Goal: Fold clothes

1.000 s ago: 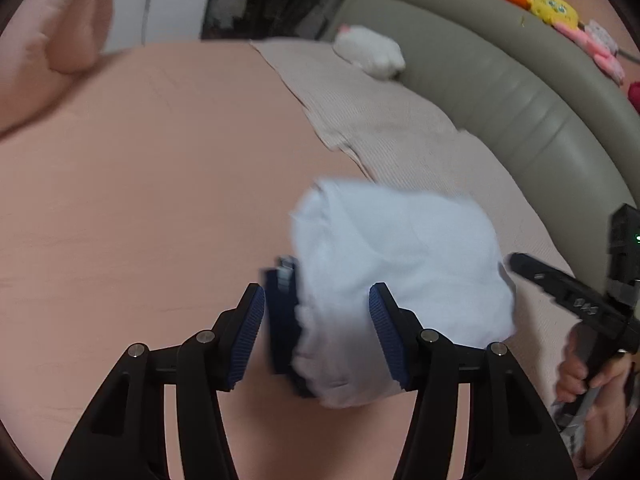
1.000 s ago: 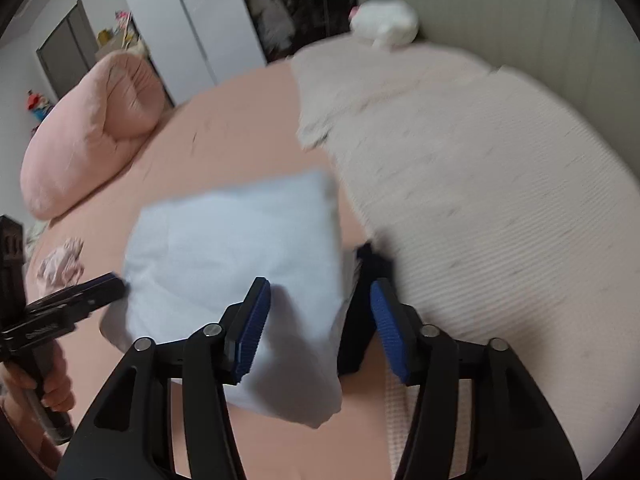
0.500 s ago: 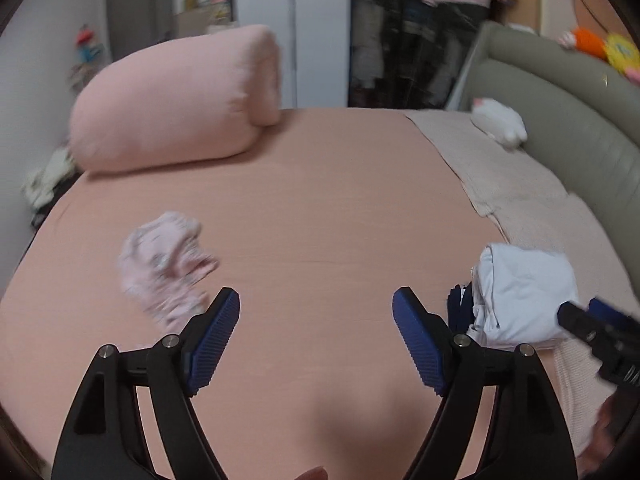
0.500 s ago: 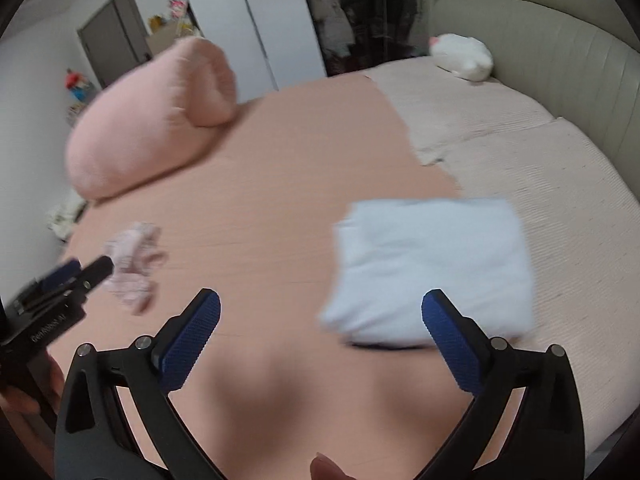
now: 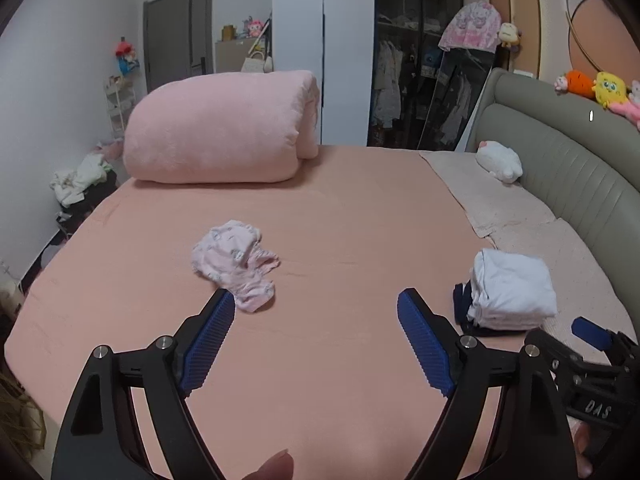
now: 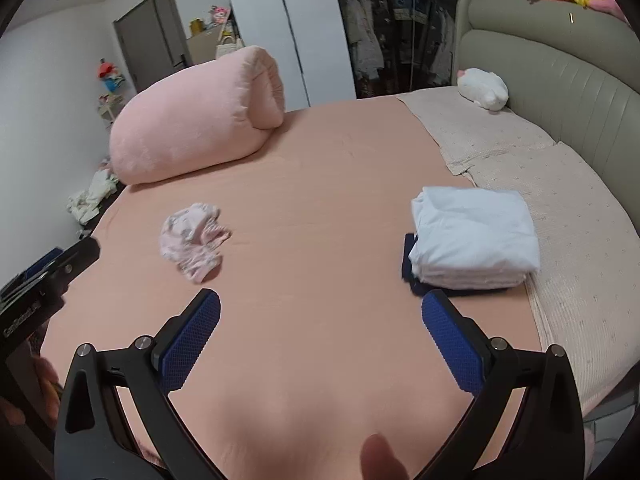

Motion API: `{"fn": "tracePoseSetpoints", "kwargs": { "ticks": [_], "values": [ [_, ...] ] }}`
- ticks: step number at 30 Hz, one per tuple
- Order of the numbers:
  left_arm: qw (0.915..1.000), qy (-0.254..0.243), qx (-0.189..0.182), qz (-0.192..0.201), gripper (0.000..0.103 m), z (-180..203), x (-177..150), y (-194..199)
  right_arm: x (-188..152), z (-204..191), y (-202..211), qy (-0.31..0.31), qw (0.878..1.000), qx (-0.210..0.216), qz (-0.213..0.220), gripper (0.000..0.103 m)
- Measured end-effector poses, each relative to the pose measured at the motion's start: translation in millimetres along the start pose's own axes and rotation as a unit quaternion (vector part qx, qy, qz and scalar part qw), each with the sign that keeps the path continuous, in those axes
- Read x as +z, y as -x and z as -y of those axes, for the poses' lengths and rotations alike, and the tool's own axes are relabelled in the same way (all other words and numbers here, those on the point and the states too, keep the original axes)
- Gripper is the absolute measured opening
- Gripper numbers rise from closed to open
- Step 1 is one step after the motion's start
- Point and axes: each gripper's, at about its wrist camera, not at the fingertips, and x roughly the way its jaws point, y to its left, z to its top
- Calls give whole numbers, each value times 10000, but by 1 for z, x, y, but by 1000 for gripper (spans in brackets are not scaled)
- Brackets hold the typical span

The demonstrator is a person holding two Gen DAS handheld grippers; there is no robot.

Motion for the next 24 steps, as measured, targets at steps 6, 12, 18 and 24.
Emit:
{"fn": "tracePoseSetpoints", "kwargs": {
  "ticks": [6,12,18,24],
  "values": [
    [9994,-103,256,-195,86,-4,-44,24,-49,-17,33,335,9993,-146,-103,102],
    [9993,175,133,-316,86,-12,-89,50,-91,-15,64,226,9994,-268,-80,102],
    [9982,281,-3,-536,86,-16,-126,66,-127,-2,79,-68,9987,-421,-272,102],
    [9987,156,-7,-490,86,-12,-135,76,-146,4,85,-6,9978,-512,-432,102]
  ]
}}
